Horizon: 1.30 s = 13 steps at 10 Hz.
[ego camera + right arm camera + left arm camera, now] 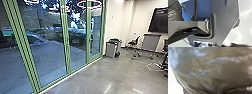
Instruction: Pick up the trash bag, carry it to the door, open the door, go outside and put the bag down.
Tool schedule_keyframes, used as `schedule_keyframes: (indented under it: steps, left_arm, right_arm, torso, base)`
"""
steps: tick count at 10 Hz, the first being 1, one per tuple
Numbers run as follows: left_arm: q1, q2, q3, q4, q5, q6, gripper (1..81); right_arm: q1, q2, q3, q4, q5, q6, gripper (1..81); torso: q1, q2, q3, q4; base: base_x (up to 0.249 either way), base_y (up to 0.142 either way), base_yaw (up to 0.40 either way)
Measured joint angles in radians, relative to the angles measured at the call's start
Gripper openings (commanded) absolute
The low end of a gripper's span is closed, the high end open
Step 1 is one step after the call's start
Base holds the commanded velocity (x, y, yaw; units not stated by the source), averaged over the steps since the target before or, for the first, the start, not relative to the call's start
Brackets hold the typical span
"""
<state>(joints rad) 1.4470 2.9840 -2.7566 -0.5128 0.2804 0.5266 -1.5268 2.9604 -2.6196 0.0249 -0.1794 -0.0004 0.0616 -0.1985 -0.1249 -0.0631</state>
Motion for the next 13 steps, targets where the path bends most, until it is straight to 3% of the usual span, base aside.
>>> schedule_keyframes:
  steps: [7,13]
  left_arm:
    - [-0.003,0.003,0.0,0.0,0.0,0.0,1.0]
    - [-0.004,0.003,0.0,0.0,0.0,0.0,1.0]
  right_arm:
    - [0.0,-0.003,-0.001,0.0,0.001,0.0,81.1]
    - [0.0,-0.004,-0.001,0.0,0.001,0.0,81.1]
  torso:
    - [0.0,0.0,0.0,0.0]
    - [0.0,0.0,0.0,0.0]
  base:
    - [0.162,-0.068,0.0]
    - [0.162,-0.107,0.0]
